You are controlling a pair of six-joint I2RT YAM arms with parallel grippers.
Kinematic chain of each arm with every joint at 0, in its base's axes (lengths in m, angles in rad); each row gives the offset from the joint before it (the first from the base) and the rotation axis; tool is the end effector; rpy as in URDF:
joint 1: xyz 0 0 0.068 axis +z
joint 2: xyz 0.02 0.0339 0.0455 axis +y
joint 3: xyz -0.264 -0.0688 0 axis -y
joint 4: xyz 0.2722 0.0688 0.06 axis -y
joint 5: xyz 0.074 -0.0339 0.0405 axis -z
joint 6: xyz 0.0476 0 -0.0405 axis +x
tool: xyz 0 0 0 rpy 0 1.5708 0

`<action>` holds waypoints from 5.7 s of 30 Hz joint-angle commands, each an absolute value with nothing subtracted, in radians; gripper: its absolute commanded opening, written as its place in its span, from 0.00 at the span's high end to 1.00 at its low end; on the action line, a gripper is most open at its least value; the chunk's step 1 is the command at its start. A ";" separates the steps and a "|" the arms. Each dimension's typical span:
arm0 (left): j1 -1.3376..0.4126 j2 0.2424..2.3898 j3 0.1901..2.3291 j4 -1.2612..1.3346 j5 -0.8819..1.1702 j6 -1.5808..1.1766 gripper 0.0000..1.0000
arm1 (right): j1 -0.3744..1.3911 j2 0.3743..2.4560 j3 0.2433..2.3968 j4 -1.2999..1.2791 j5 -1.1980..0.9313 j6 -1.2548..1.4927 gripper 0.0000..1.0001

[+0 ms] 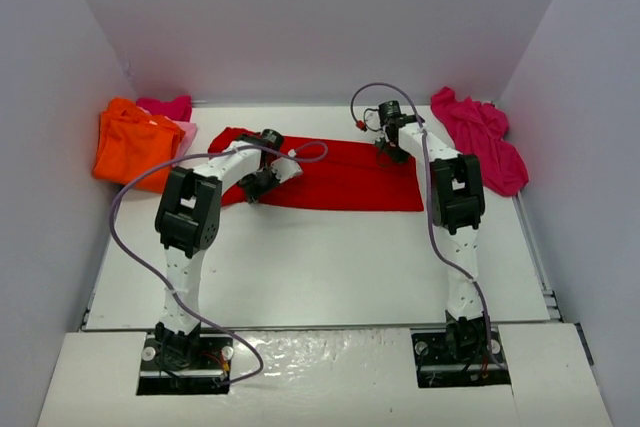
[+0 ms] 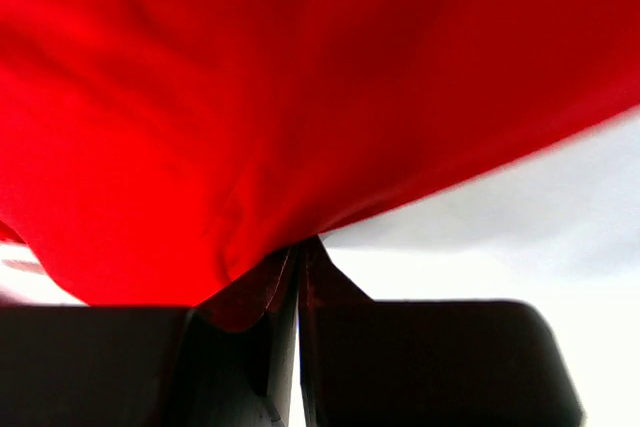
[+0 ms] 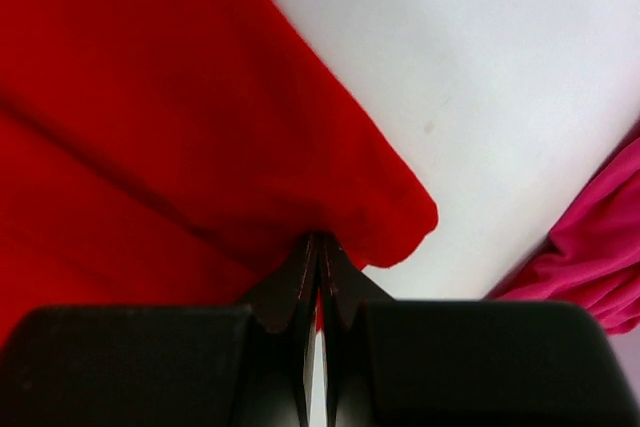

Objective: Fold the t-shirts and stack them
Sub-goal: Rotate the tshirt 90 degrees, then grab the bottom of the folded rectangular tshirt with both arms

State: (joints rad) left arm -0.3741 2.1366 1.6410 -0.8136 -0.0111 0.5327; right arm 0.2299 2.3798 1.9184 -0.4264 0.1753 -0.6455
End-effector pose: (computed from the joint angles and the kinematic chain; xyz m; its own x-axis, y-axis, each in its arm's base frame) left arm 0.4293 -0.1680 0.1422 -0.5904 0.7773 -0.2173 0.7691 0.6234 0.1406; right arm 0.5450 0.1190 0.1345 -0.5328 -0.7331 -0.4227 -0.5480 0.6796 -0.4877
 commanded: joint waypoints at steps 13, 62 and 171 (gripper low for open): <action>-0.291 2.447 2.154 -0.979 -0.094 0.422 1.00 | 0.401 2.078 1.436 -0.687 -0.023 -0.696 1.00; -0.307 2.148 2.181 -0.970 0.026 0.374 0.84 | 0.928 1.615 1.423 -0.795 0.134 -0.572 1.00; -0.155 2.031 1.304 -1.411 0.879 0.799 0.54 | 0.587 1.926 1.216 -0.920 -0.949 -0.699 0.57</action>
State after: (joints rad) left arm -0.1616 2.0365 1.2825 -1.2820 0.7788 0.7221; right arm 0.5908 1.9315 1.2076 -0.8420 -0.8409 -0.6479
